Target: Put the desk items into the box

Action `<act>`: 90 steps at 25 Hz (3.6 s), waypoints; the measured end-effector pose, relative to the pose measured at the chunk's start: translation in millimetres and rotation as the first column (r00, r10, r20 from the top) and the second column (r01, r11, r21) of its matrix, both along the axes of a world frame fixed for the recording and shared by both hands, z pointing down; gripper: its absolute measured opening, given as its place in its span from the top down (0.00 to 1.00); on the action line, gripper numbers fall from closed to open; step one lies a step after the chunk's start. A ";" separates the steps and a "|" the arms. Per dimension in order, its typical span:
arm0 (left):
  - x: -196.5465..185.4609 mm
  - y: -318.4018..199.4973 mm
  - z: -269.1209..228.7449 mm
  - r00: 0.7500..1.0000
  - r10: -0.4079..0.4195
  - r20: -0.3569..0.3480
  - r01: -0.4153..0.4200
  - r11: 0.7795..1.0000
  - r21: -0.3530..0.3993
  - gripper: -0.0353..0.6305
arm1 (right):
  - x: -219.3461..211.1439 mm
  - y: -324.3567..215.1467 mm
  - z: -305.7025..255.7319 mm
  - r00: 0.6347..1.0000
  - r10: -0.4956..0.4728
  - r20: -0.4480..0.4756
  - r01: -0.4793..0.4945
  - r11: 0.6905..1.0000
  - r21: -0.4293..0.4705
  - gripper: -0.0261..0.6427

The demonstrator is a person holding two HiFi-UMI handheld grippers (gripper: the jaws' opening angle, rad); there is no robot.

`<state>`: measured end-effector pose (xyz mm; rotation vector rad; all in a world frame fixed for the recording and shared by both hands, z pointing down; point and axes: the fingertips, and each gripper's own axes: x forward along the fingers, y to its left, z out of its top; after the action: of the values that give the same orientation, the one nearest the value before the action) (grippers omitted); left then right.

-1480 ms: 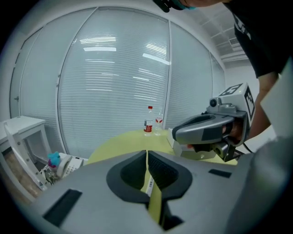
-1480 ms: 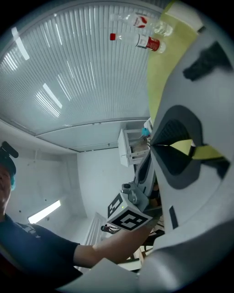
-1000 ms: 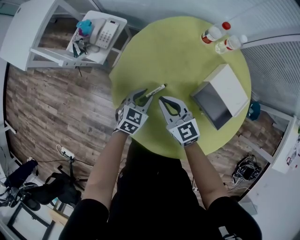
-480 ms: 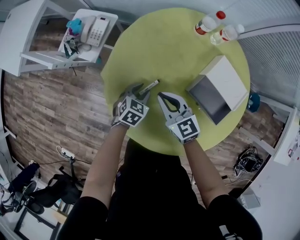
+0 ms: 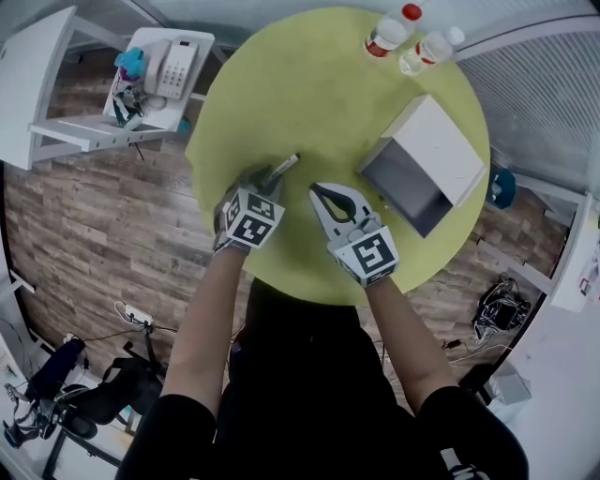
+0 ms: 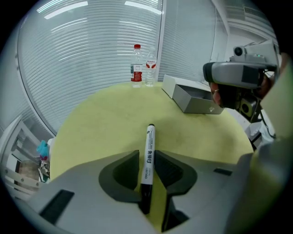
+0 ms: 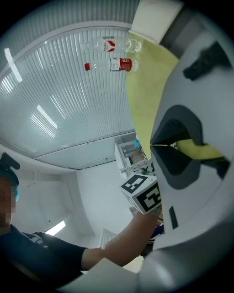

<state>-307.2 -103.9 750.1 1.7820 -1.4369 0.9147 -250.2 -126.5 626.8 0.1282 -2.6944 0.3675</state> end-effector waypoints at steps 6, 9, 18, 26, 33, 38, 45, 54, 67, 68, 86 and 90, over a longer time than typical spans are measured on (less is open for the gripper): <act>3.2 -0.1 0.7 1.000 -0.005 0.023 0.005 1.000 -0.004 0.84 | 10.8 -2.9 -10.8 0.999 0.036 0.022 -0.036 0.999 -0.020 0.93; 10.2 0.1 -7.7 1.000 0.008 0.028 -0.008 1.000 0.001 0.84 | 20.4 -4.8 -19.9 0.998 0.053 0.027 -0.053 0.999 -0.011 0.93; 55.7 -48.3 -76.0 0.989 0.141 0.045 -0.144 0.984 0.100 0.84 | 61.8 -26.8 -53.4 0.989 0.144 0.043 -0.145 0.989 0.021 0.93; 128.0 -97.9 -100.7 0.940 0.335 0.062 -0.340 0.930 0.136 0.84 | 116.3 -64.1 -66.9 0.956 0.289 0.045 -0.291 0.956 0.038 0.93; 189.8 -121.5 -102.3 0.879 0.472 0.065 -0.476 0.869 0.134 0.84 | 170.7 -86.6 -61.2 0.907 0.419 0.040 -0.421 0.906 0.043 0.93; 228.2 -133.3 -97.4 0.825 0.560 0.079 -0.566 0.816 0.119 0.84 | 205.0 -95.9 -57.2 0.872 0.489 0.041 -0.490 0.871 0.037 0.93; 274.7 -144.0 -87.9 0.756 0.650 0.076 -0.655 0.750 0.094 0.84 | 246.4 -104.1 -49.1 0.832 0.553 0.037 -0.554 0.832 0.027 0.93; 308.4 -153.1 -70.3 0.651 0.752 0.099 -0.758 0.652 0.033 0.84 | 279.7 -110.7 -43.4 0.795 0.605 0.035 -0.606 0.795 0.019 0.93; 326.7 -154.9 -25.7 0.619 0.781 0.084 -0.779 0.624 -0.056 0.84 | 304.1 -118.7 -38.4 0.766 0.642 0.031 -0.642 0.766 0.004 0.93; 328.2 -155.7 -22.9 0.620 0.780 0.083 -0.778 0.625 -0.056 0.84 | 305.3 -119.7 -38.4 0.766 0.642 0.031 -0.643 0.766 0.004 0.93; 343.7 -150.3 -7.2 0.642 0.767 0.003 -0.766 0.641 -0.047 0.72 | 324.9 -112.3 -21.1 0.763 0.645 -0.035 -0.645 0.764 0.003 0.93; 338.1 -149.2 -20.2 0.662 0.749 -0.001 -0.749 0.662 -0.024 0.64 | 326.6 -108.1 -26.0 0.774 0.632 -0.046 -0.632 0.775 0.014 0.93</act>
<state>30.9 -253.0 729.8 2.4015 -0.6234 1.3248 76.5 -234.7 600.8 1.0519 -2.5248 0.5494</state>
